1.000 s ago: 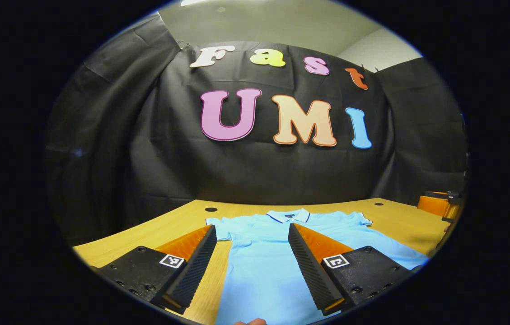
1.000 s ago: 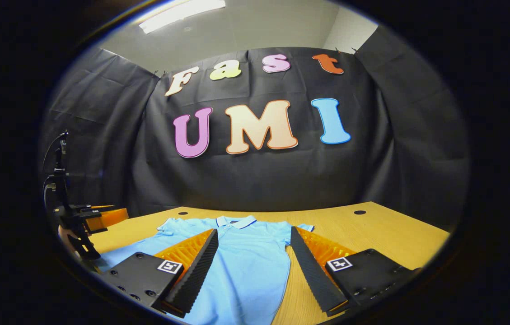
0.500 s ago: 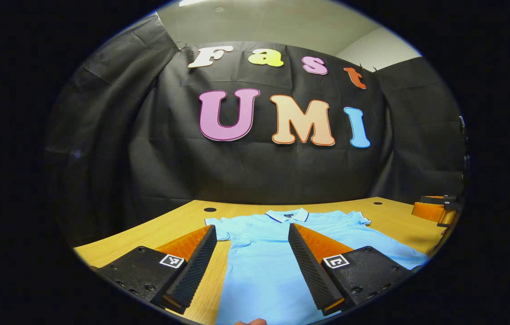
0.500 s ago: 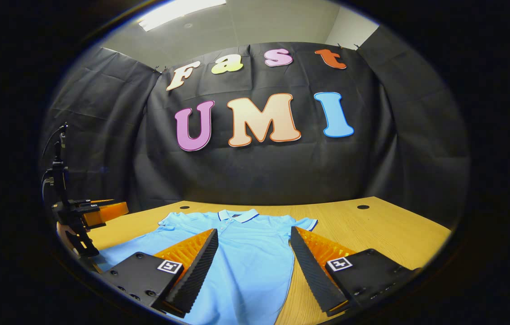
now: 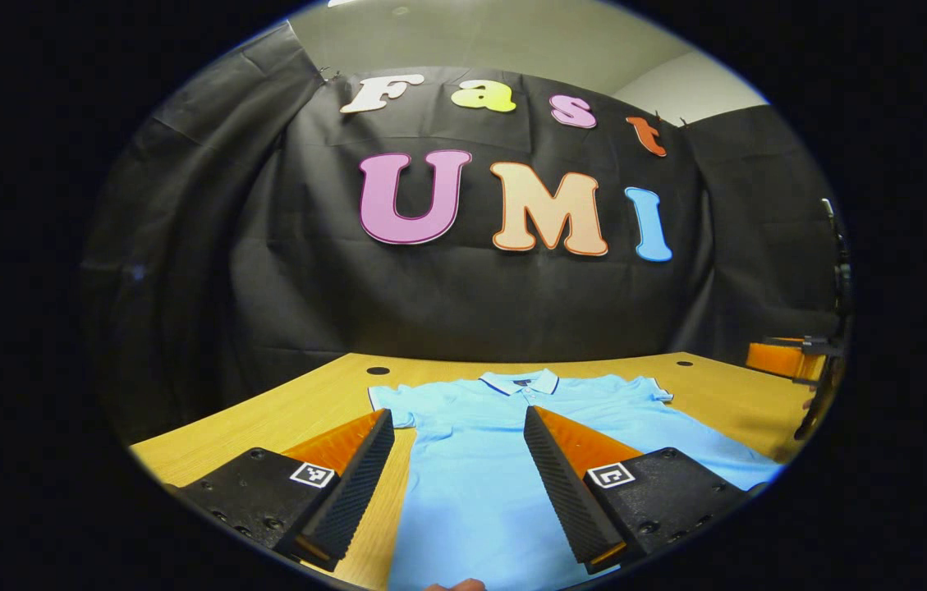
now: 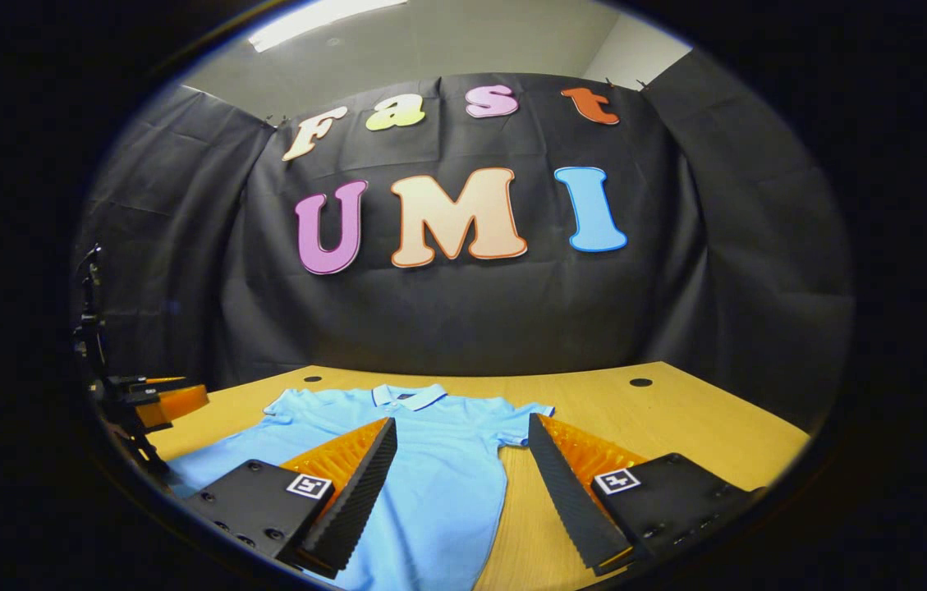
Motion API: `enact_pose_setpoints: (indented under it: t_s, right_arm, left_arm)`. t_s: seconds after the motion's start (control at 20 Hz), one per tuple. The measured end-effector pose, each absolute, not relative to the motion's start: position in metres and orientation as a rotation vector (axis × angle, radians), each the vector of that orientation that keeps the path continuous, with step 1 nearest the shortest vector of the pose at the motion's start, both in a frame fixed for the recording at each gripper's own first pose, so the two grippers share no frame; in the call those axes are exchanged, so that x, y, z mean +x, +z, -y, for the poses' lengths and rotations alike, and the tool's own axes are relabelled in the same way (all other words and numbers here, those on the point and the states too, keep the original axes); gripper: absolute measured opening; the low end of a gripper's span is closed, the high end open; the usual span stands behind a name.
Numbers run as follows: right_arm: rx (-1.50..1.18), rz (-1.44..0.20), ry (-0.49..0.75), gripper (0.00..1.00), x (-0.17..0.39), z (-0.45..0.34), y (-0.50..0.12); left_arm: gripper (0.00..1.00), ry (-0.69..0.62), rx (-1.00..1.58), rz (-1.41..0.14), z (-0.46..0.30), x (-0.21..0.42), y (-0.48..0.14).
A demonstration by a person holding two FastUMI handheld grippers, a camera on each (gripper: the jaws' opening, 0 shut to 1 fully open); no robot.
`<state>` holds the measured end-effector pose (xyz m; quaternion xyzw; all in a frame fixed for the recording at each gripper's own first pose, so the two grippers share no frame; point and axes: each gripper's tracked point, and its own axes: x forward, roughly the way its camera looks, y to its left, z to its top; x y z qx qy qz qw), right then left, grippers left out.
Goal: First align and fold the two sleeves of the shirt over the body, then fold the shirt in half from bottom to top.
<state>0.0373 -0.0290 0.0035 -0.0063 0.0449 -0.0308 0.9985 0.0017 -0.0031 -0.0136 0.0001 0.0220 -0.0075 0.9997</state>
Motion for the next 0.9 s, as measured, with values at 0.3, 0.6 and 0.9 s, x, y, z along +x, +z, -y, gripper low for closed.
enact_pose_setpoints:
  t_s: [0.3,0.6,0.9]
  right_arm:
    - [-0.024,-0.325,-0.140,1.00,0.118,0.069,-0.017]
    - [-0.021,-0.532,-0.218,0.99,0.202,0.106,-0.072]
    - [0.106,-0.669,-0.285,0.99,0.240,0.127,-0.127]
  left_arm:
    - [0.95,-0.025,-0.017,-0.083,0.005,0.004,-0.024]
    - [0.95,0.001,-0.001,-0.074,-0.008,0.004,-0.019]
    - [0.95,0.001,-0.012,-0.082,-0.015,0.006,-0.021]
